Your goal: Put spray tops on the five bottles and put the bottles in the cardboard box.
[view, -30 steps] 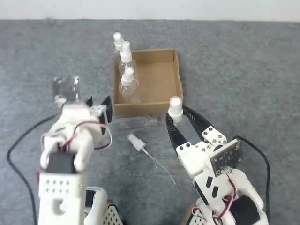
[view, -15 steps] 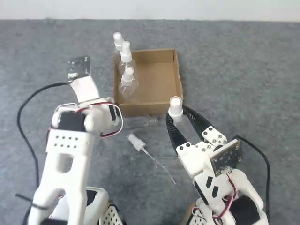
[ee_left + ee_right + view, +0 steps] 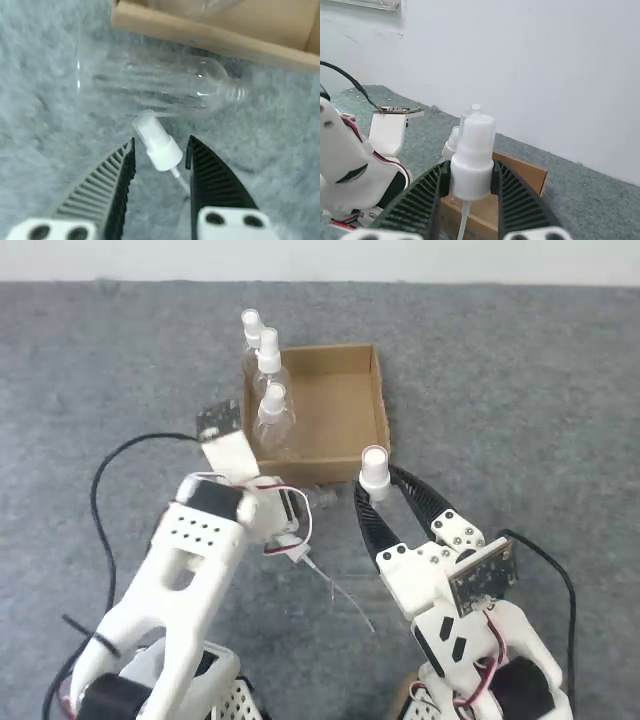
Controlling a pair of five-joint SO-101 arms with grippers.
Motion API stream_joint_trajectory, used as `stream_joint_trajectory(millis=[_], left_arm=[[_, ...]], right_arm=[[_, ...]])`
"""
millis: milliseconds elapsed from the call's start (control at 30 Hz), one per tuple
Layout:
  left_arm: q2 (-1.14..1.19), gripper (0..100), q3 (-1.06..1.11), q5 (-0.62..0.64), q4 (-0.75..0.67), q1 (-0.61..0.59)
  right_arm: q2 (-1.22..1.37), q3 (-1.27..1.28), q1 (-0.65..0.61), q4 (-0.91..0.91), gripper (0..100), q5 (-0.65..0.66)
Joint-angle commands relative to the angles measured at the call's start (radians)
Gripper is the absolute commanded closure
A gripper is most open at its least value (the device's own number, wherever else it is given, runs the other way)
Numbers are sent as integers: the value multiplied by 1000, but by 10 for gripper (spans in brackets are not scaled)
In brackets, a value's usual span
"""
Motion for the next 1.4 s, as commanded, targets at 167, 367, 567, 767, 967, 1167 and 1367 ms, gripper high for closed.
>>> stream_joint_trajectory(millis=[167,367,567,767,967,1167,1367], left_arm=[[-3,848,53,101,-95,6],[0,848,54,126,-95,2],[2,848,56,135,-97,8],[153,849,5,137,-94,8],[279,851,-79,169,-66,0],[344,852,-99,227,-121,0],[382,913,-102,227,-138,0]], right_arm=[[-4,-3,13,-30,992,-3],[-4,-3,13,-30,992,-3],[-2,-3,13,-30,992,-3],[-1,-3,13,-30,992,-3],[-1,-3,13,-30,992,-3],[-1,-2,13,-30,992,-3],[-4,-2,13,-28,992,-3]])
